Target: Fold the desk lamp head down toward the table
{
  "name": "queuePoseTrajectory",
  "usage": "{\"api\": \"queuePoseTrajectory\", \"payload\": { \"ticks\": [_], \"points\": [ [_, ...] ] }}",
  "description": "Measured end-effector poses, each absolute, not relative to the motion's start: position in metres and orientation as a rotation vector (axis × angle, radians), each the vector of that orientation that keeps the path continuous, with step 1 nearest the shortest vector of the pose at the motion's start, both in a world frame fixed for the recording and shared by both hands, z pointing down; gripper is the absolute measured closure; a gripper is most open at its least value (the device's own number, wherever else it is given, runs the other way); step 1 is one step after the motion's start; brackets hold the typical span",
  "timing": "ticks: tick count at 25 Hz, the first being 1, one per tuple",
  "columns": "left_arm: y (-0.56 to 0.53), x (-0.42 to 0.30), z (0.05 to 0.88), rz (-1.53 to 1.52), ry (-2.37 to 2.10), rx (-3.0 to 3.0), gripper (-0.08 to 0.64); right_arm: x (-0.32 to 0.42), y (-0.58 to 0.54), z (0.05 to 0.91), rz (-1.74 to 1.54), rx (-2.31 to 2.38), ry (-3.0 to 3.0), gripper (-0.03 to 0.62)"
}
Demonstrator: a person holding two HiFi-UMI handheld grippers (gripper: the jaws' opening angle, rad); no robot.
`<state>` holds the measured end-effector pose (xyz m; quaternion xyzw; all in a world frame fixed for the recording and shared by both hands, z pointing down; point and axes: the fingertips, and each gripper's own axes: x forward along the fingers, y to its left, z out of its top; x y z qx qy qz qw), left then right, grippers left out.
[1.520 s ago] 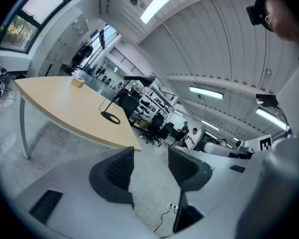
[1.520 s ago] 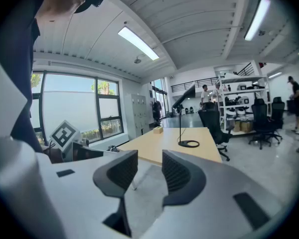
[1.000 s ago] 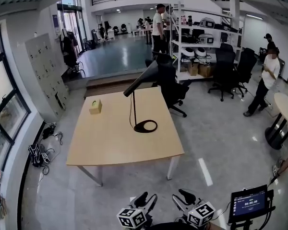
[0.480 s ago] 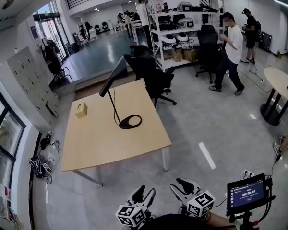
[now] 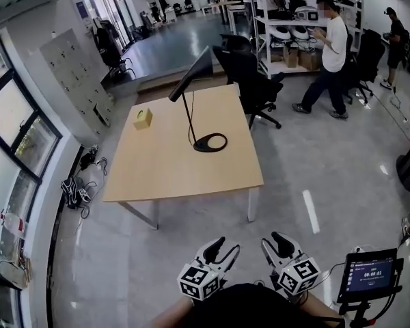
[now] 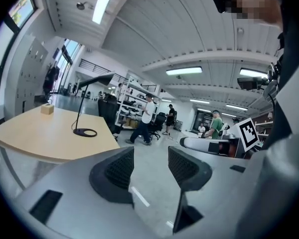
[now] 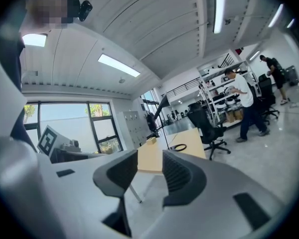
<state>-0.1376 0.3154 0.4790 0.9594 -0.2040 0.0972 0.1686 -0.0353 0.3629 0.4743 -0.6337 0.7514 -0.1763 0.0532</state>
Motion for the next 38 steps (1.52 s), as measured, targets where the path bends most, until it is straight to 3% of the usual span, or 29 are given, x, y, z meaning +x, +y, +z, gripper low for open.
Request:
{"api": "queuePoseTrajectory", "payload": {
  "ticks": [26,38],
  "points": [
    [0.349,-0.113,0.508,0.328,-0.628,2.582,0.336,-0.004,0.392,0.505,-0.685,-1.934,2.324,0.436],
    [0.228,-0.052,0.512,0.255,-0.595,2.593,0.336,0.055,0.274,0.504,-0.615,-1.998,2.340,0.436]
  ]
}}
